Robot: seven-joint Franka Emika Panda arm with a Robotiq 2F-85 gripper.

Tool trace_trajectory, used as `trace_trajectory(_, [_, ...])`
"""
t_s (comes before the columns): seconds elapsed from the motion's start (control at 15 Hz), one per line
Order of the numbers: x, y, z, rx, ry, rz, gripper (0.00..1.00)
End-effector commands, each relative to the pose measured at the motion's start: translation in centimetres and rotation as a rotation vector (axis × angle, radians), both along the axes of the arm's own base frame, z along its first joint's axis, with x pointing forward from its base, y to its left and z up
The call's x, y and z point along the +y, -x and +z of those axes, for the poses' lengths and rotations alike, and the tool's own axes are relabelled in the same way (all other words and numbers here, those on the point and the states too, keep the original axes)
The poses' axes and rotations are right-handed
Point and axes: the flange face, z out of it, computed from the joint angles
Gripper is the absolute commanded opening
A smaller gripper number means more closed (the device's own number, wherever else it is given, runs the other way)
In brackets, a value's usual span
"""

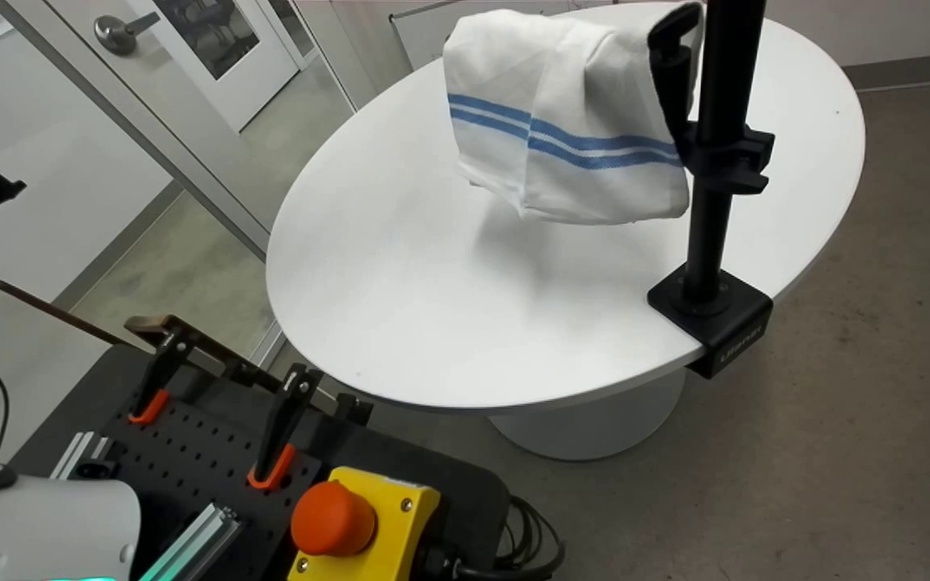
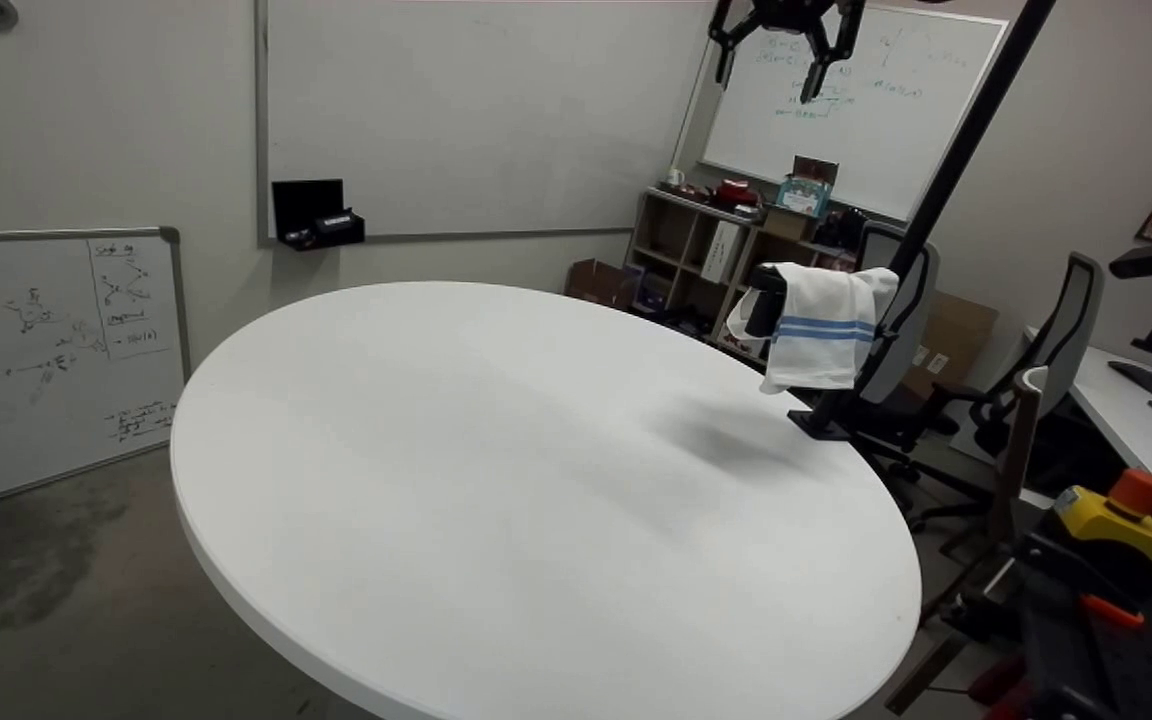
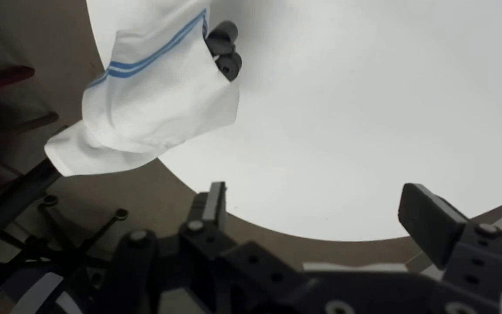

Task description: Pick up the towel from the table and hang it on the metaling object

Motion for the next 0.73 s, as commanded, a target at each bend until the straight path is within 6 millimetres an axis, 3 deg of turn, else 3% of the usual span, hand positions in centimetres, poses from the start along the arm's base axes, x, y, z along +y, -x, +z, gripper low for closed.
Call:
trace_trajectory(0.0, [3.0,5.4,1.7,0.001,-0.088,0.173,1.00])
trace_trajectory(0.2, [5.1,8.9,3.3,-0.007,-0.107,0.322,1.00])
trace_trajectory(0.27, [3.8,5.7,2.5,0.023,-0.085,0.229,1.00])
trace_trajectory(0.47, [4.8,8.2,3.6,0.013,-0.087,0.291,1.00])
trace_trajectory(0.67, [4.9,8.7,3.4,0.012,-0.088,0.299,1.00])
